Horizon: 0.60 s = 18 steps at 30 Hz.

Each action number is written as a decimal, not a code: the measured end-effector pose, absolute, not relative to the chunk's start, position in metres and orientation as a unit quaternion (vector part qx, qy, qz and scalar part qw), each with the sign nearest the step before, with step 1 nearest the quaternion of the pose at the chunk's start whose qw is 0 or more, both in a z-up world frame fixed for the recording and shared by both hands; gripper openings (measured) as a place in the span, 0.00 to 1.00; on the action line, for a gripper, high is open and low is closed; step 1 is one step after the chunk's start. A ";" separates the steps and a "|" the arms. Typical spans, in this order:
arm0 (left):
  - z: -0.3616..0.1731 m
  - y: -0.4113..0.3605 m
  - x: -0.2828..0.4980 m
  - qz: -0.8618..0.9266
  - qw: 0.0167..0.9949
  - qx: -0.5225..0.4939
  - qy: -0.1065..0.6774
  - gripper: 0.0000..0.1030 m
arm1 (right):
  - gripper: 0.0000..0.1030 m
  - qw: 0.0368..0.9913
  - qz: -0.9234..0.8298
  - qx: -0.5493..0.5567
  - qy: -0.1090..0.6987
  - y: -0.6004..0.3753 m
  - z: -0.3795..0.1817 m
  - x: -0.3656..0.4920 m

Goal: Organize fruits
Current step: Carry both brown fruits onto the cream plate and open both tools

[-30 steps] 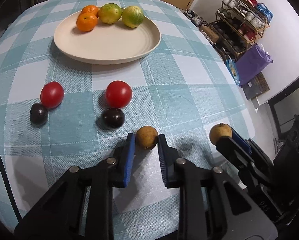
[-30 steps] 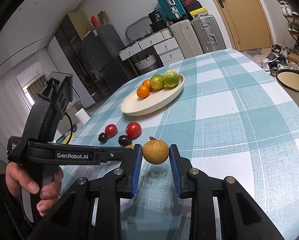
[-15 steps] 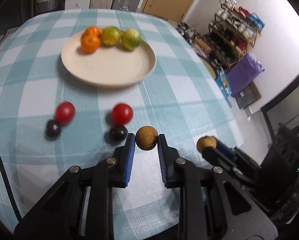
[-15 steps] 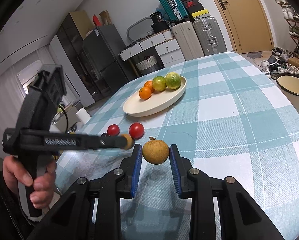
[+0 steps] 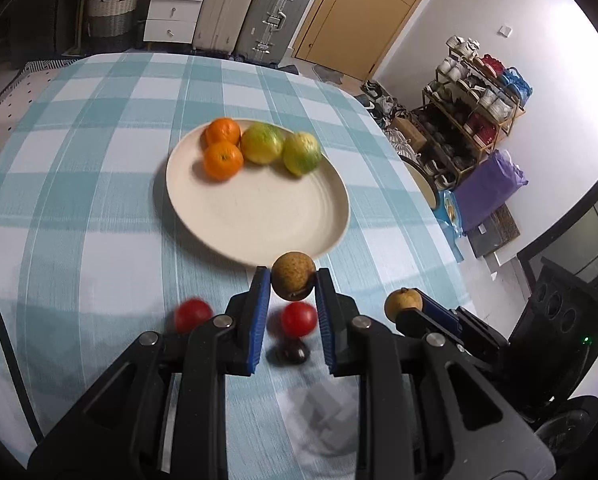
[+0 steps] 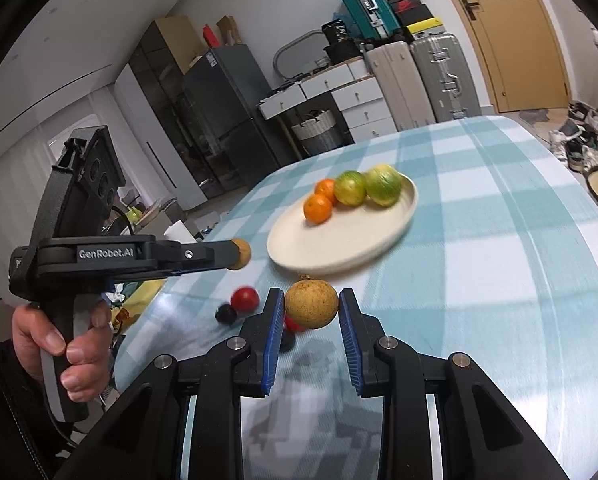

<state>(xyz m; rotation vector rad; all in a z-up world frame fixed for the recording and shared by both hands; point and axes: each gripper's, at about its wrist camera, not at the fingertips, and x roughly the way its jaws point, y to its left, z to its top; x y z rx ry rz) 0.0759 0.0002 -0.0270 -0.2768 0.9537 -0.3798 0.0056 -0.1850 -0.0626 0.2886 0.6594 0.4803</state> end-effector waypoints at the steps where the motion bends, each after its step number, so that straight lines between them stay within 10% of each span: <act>1: -0.027 0.000 0.081 -0.181 0.862 -0.132 0.455 0.19 | 0.28 0.908 0.235 0.138 0.319 -0.183 -0.061 0.011; 18: -0.050 -0.021 0.188 -0.188 0.846 -0.123 0.484 0.20 | 0.28 0.896 0.223 0.120 0.364 -0.160 -0.070 0.123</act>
